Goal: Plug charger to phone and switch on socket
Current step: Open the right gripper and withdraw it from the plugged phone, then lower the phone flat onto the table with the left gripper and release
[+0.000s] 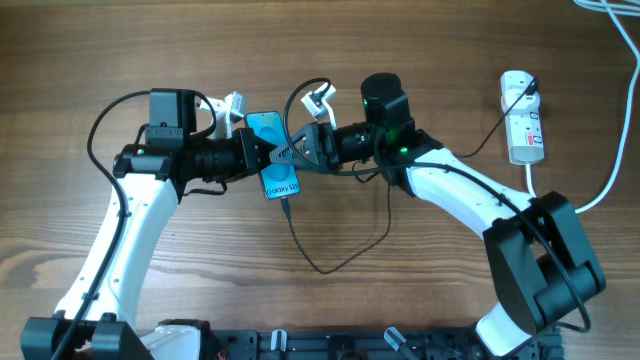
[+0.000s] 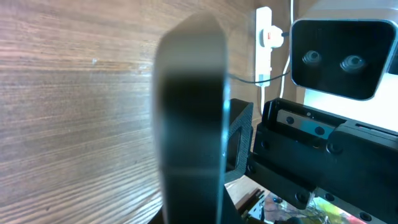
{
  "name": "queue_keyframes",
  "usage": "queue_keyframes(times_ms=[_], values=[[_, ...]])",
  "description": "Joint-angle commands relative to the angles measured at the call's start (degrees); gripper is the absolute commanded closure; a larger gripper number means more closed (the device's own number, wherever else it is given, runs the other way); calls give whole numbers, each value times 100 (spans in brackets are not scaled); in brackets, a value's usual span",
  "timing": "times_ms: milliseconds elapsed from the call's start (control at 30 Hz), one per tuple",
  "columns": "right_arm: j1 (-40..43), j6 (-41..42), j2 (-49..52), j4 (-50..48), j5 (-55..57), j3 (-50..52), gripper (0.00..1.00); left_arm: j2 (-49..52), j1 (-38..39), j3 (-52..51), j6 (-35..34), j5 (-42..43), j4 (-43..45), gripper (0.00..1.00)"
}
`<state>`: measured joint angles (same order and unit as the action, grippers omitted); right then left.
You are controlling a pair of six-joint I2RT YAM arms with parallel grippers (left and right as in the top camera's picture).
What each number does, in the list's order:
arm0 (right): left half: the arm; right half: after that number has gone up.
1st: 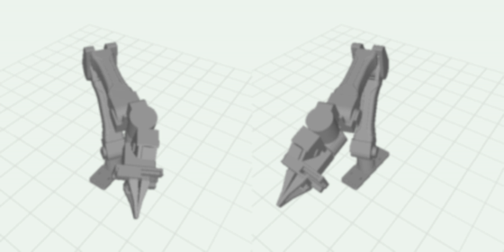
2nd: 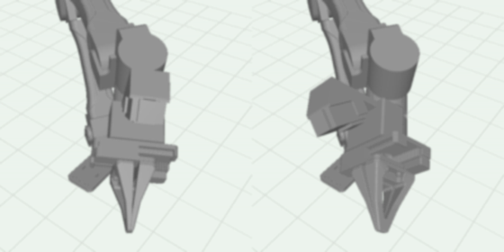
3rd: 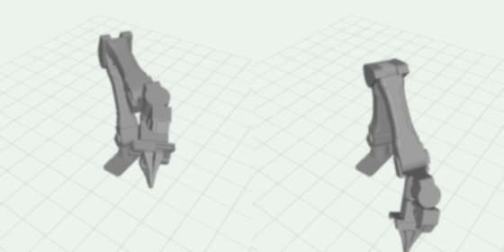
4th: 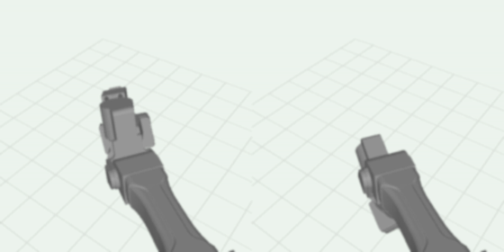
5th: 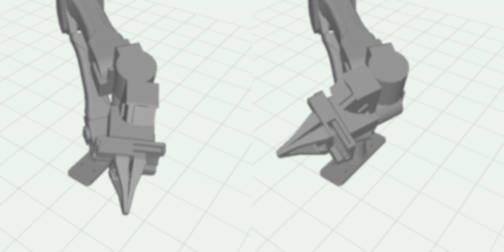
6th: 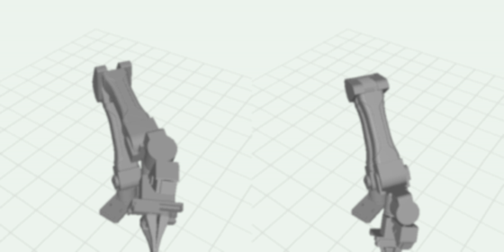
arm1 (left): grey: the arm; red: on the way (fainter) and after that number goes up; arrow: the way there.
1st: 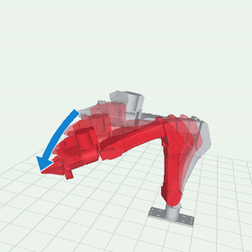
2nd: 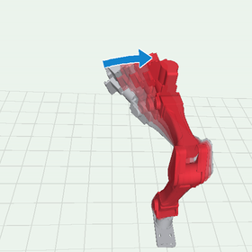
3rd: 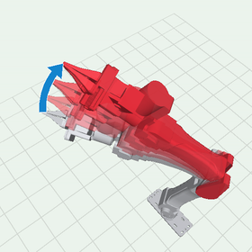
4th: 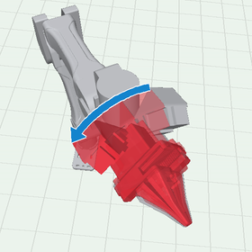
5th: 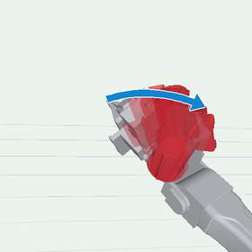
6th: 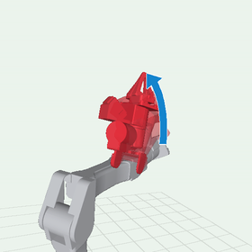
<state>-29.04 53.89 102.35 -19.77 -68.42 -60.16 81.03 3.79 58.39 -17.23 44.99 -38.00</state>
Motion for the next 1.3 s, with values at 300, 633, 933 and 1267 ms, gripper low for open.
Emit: queue_keyframes(times_ms=[300,633,933,1267], values=[[1526,-1969,-389,3062,4498,-422,0,-269,-577,365,142,-452,-413,96],[1910,-2538,-389,4190,7051,-422,0,546,658,339,-297,-2411,-149,96],[1910,-1978,-389,3991,6839,-422,0,2055,1637,339,-577,-3082,1047,96],[1910,-1895,-389,3993,6839,-422,0,2514,1797,337,-573,-3429,1088,85]])
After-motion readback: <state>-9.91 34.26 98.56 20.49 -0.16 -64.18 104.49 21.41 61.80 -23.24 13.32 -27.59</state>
